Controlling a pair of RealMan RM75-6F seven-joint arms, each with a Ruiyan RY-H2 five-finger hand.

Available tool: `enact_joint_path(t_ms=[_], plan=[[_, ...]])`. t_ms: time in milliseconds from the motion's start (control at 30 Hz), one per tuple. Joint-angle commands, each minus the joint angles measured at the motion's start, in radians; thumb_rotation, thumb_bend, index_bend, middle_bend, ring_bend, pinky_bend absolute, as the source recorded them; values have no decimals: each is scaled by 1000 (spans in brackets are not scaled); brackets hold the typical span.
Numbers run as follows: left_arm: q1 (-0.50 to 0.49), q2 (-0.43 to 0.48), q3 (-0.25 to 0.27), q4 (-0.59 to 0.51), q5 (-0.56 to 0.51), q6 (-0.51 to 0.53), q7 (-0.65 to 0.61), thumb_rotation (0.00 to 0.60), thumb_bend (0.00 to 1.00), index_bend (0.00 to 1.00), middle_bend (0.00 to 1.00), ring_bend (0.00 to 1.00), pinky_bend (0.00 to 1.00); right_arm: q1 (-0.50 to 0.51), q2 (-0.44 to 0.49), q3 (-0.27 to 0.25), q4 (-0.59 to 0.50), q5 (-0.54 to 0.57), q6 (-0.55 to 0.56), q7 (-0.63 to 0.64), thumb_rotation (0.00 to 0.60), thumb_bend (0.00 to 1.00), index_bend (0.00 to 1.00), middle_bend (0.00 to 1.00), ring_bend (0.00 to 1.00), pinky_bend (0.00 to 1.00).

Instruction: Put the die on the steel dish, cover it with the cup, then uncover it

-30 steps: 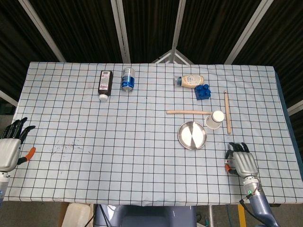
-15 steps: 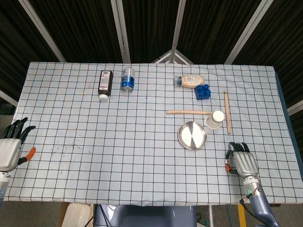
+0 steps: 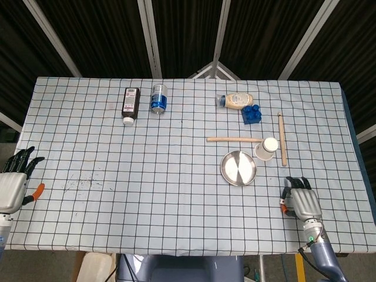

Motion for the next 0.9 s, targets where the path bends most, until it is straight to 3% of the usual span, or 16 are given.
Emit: enact_joint_path(t_ms=[33, 333, 567, 733, 900], plan=[[0, 0, 0, -1, 0, 0, 0, 600, 468, 189, 0, 0, 99, 0, 2, 0, -5, -4, 4, 0, 600, 357, 546, 154, 124, 0], [1, 4, -1, -2, 2, 3, -10, 600, 467, 189, 0, 0, 99, 9, 25, 7, -63, -33, 33, -31, 600, 361, 551, 154, 125, 0], [4, 9, -4, 0, 2, 10, -26, 600, 467, 189, 0, 0, 98, 50, 77, 36, -207, -87, 45, -51, 600, 361, 555, 154, 124, 0], [5, 12, -3, 0, 5, 10, -35, 600, 468, 189, 0, 0, 99, 102, 96, 70, -297, -137, 52, -135, 600, 361, 556, 154, 124, 0], [7, 17, -5, 1, 2, 13, -46, 600, 467, 189, 0, 0, 99, 160, 83, 109, -345, -113, 15, -225, 600, 361, 557, 154, 124, 0]])
